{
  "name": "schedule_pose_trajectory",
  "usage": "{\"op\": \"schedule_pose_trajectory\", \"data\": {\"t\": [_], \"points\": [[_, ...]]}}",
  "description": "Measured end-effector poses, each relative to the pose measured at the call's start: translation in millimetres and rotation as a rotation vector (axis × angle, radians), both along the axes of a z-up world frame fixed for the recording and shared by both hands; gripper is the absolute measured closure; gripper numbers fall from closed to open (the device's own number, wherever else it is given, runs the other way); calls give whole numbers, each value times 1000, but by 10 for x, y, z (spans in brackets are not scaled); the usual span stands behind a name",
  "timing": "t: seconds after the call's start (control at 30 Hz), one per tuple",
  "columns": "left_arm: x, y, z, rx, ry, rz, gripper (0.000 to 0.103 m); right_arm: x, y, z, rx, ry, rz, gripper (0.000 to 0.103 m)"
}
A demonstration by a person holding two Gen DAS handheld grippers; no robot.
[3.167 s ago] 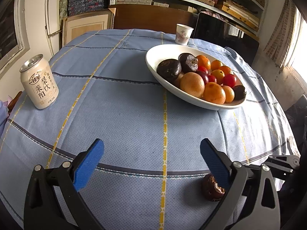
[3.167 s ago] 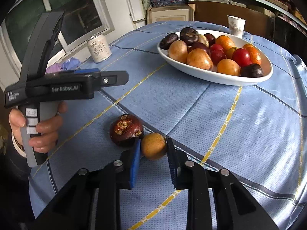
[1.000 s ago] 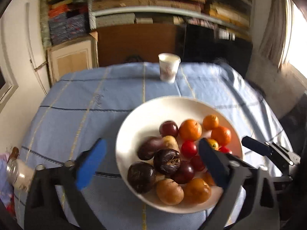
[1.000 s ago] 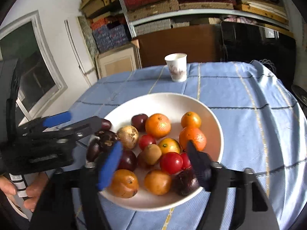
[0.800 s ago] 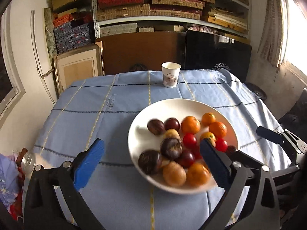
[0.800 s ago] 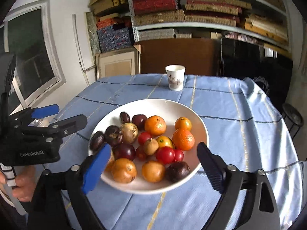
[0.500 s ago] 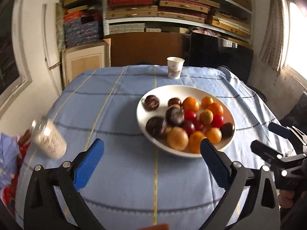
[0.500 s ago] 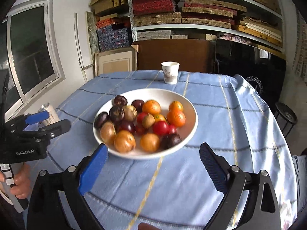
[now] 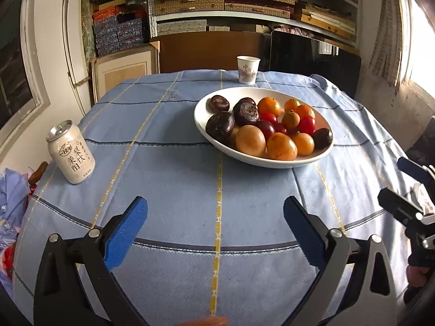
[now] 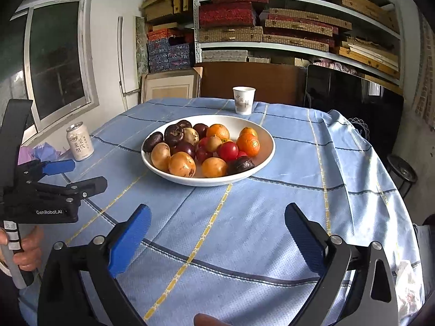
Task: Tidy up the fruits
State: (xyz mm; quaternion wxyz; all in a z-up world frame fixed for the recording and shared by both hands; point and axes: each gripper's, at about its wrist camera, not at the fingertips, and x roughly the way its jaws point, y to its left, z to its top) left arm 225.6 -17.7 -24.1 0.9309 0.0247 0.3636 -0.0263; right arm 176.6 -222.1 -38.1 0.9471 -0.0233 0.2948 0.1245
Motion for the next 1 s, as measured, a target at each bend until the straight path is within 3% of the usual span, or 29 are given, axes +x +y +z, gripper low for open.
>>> {"op": "schedule_pose_trajectory", "data": {"t": [1.0], "points": [[-89, 22, 73, 27, -35, 8, 5, 48, -57, -105, -18, 40, -25, 4]]}}
